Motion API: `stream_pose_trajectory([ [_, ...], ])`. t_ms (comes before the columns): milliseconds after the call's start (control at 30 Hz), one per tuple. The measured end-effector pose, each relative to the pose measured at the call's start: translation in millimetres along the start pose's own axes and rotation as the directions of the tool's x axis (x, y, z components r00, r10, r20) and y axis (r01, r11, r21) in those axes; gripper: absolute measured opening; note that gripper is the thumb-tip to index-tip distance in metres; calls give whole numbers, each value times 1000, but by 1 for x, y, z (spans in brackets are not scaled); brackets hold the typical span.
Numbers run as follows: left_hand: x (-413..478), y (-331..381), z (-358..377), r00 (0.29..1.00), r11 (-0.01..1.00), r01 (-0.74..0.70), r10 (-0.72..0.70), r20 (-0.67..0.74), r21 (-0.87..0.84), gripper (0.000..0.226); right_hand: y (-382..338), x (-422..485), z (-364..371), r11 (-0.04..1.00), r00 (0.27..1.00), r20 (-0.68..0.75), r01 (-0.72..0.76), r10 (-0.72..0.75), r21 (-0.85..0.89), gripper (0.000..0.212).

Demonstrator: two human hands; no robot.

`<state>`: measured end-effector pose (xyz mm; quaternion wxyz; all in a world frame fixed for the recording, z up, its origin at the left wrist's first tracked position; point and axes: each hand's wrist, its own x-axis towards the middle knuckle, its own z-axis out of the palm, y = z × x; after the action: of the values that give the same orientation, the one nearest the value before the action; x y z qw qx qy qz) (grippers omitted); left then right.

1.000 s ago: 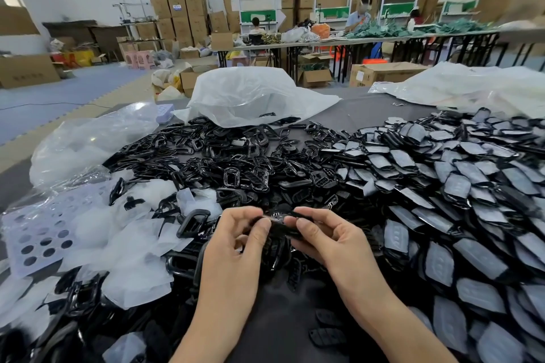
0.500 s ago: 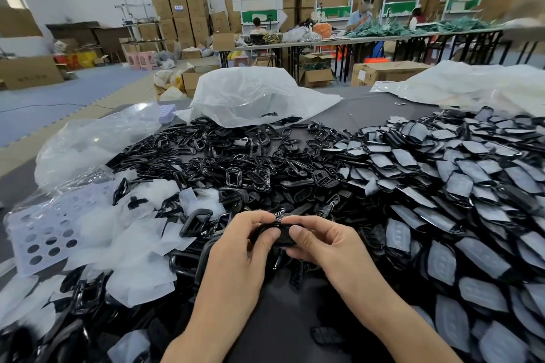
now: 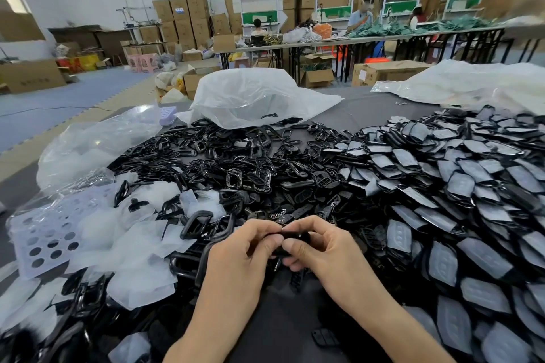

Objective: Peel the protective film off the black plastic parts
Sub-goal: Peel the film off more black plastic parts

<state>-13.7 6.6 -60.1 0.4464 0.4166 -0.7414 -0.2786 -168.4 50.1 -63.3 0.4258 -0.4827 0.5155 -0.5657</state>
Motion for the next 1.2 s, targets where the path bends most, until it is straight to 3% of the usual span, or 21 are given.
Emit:
stream_pose_trajectory([
  [167,12,-3,-12,989,954,-119,137,-48,274,17,4,2,-5,994,992,-123,28,-41,-108,24],
  [233,35,-13,-28,988,909,-78,126,-93,409,19,3,4,-9,994,986,-158,34,-50,-101,26],
  [333,68,-32,-50,997,724,51,-77,7,688,28,4,5,-12,994,978,-199,43,-62,-98,25],
  [400,80,-40,-55,967,565,45,-233,107,824,35,4,5,-13,994,972,-224,54,-73,-90,22],
  [467,86,-43,-57,954,545,27,-264,141,838,33,4,4,-13,995,969,-235,62,-78,-75,23],
  [567,86,-44,-55,980,587,-9,-156,124,809,18,3,4,-13,995,966,-244,69,-83,-68,26],
  [700,77,-37,-55,998,642,21,-63,26,766,13,3,4,-13,996,966,-245,71,-84,-62,26],
  [867,64,-25,-56,997,804,39,9,-78,594,12,5,5,-13,996,963,-255,74,-85,-54,24],
  [1000,45,-5,-39,985,925,-101,145,-93,365,12,7,7,-15,998,962,-266,66,-67,-13,15],
  [1100,31,10,-20,992,999,-31,33,-126,19,10,6,9,-16,996,959,-282,57,-35,70,9],
  [1200,22,15,-2,991,951,70,-100,-85,-302,8,5,11,-16,983,960,-278,56,-5,176,10],
])
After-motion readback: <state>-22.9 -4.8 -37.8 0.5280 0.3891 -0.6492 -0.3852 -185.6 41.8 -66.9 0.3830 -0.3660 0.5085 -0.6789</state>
